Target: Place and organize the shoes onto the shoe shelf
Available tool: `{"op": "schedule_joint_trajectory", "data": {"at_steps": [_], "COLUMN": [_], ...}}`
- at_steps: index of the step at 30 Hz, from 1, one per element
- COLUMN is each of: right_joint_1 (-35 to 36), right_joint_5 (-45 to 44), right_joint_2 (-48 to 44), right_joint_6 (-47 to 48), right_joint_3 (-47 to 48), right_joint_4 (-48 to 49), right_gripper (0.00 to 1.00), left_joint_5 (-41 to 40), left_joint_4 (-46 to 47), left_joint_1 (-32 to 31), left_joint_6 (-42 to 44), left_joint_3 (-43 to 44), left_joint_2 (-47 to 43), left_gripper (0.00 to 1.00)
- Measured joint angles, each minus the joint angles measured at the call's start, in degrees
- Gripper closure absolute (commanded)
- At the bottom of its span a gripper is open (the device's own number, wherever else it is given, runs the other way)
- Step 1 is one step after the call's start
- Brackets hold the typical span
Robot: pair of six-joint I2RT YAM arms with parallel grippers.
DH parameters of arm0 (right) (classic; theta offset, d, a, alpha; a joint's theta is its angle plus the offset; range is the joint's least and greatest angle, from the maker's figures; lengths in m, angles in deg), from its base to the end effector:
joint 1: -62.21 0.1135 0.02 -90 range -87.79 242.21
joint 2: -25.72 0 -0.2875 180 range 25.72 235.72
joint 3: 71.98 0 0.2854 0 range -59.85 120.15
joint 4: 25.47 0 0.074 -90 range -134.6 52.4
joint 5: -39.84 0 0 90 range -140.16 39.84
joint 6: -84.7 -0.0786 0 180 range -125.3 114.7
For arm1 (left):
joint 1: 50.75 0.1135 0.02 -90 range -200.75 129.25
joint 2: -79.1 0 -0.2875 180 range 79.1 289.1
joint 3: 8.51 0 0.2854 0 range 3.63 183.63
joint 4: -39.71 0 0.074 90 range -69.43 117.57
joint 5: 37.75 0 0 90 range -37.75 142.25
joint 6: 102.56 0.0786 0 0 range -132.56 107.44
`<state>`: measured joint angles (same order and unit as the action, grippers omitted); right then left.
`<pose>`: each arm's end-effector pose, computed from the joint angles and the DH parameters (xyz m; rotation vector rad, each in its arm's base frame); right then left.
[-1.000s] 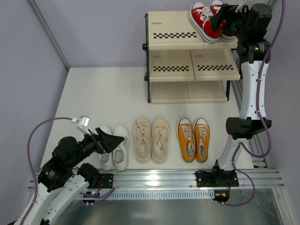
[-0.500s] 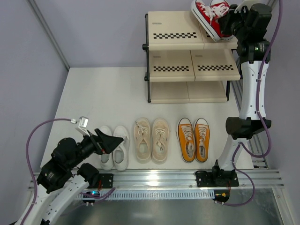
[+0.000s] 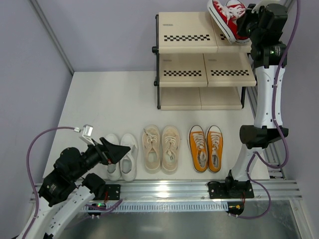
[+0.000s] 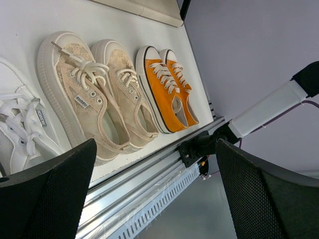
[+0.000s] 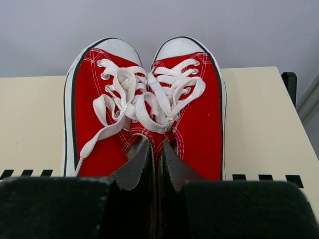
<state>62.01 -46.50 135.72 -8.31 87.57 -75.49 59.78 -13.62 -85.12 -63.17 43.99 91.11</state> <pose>0.4559 0.0034 0.5996 -0.0058 1.5797 0.0888 0.0800 -0.0672 0.3249 -0.1742 1.9464 -1.1462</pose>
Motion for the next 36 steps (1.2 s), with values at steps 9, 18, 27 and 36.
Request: {"op": "schedule_joint_trajectory", "data": {"at_steps": [9, 18, 27, 36], "right_joint_1": [0.1, -0.4, -3.0, -4.5], "right_joint_5": [-5.2, -7.2, -9.2, -11.2], "right_joint_2": [-1.6, -2.3, -4.8, -9.4], "right_joint_6": [-1.0, -1.1, -1.4, -0.2], "right_joint_3": [-0.4, -0.5, -2.5, -6.1], "right_joint_4": [-1.0, -1.0, 0.1, 0.4], "right_gripper": [0.96, 0.96, 0.96, 0.96], "left_joint_5": [-0.4, -0.5, -0.9, -0.9], "left_joint_4": [-0.4, -0.7, -0.7, -0.7], "left_joint_1": [0.0, 0.0, 0.0, 0.0], "left_joint_6": [0.0, 0.0, 0.0, 0.0], "left_joint_3": [0.0, 0.4, 0.8, 0.8], "left_joint_2": [-0.7, -0.8, -0.8, -0.8], "left_gripper": [0.00, 0.00, 0.00, 0.00]}}
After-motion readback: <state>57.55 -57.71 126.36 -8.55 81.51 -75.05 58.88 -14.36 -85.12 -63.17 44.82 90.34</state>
